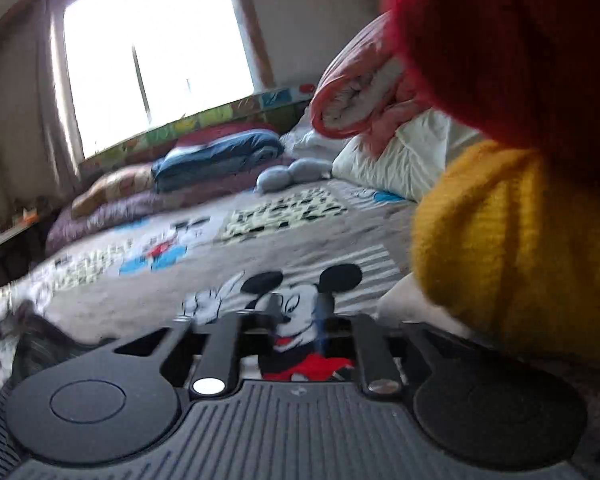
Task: Fold clothes
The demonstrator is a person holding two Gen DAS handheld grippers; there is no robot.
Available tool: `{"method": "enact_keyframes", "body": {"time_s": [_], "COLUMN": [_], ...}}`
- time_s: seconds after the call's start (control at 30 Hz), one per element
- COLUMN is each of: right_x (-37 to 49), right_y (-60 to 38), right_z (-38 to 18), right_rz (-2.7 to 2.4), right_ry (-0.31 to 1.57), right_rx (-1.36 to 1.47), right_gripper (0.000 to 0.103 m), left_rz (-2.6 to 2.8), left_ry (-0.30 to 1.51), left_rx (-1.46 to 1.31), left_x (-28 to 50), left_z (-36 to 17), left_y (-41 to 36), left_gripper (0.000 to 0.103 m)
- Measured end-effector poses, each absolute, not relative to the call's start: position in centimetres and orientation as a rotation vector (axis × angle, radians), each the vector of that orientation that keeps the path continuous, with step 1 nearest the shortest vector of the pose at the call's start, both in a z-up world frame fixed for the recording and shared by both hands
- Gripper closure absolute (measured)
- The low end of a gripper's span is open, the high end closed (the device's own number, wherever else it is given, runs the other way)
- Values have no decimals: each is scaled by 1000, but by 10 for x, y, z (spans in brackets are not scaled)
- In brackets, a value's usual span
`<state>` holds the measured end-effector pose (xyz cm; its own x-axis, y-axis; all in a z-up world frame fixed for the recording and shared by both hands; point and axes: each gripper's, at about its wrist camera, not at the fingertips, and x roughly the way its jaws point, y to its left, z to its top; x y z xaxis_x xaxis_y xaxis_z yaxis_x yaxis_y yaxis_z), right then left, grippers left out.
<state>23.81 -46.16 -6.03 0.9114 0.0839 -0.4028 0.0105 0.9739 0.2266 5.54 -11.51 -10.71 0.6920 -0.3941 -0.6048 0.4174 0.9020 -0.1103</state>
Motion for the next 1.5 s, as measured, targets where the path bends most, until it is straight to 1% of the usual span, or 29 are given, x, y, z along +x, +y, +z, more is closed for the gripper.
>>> {"method": "enact_keyframes", "body": {"time_s": [0.07,0.2,0.27,0.47,0.6,0.63,0.67,0.7,0.77,0.8,0.83,0.93,1.0,1.03,1.07,1.13,1.2,1.43,1.5], "right_x": [240,243,240,268,295,301,306,312,315,313,310,303,303,297,292,284,278,284,289], "right_y": [-451,-430,-428,-441,-434,-431,-429,-428,-429,-431,-432,-437,-433,-427,-421,-411,-399,-347,-332], "right_z": [-63,-69,-70,-82,-87,-90,-94,-99,-104,-102,-97,-85,-85,-82,-79,-74,-72,-71,-71], "right_rz": [45,57,60,21,-6,-11,-17,-22,-37,-48,-66,-100,-74,-56,-35,14,94,320,366], "right_ry": [488,617,651,728,746,758,777,796,797,781,754,684,712,691,674,655,648,680,691], "right_rx": [170,54,56,217,219,210,201,192,201,210,201,177,154,125,109,125,173,342,391], "right_gripper": [61,57,55,55,55,59,74,82,92,94,99,100,96,92,84,72,72,61,60], "left_rz": [-455,-458,-459,-466,-468,-469,-470,-470,-472,-473,-474,-476,-473,-469,-459,-432,-402,-232,-199], "left_ry": [667,669,670,675,682,683,684,686,689,691,693,697,697,696,689,672,664,609,607], "left_rx": [32,15,11,-3,-11,-11,-12,-16,-25,-29,-33,-44,-62,-71,-82,-111,-162,-345,-418], "left_x": [55,55,55,56,58,59,59,59,60,60,60,62,63,64,64,67,74,114,130], "left_z": [-106,-104,-103,-101,-102,-102,-102,-102,-103,-103,-103,-103,-102,-101,-99,-93,-86,-62,-58], "left_y": [-114,-113,-112,-110,-110,-110,-110,-110,-109,-108,-107,-106,-104,-102,-99,-90,-75,3,25], "left_gripper": [49,49,49,49,49,49,49,49,49,49,49,49,49,49,49,49,49,50,50]}}
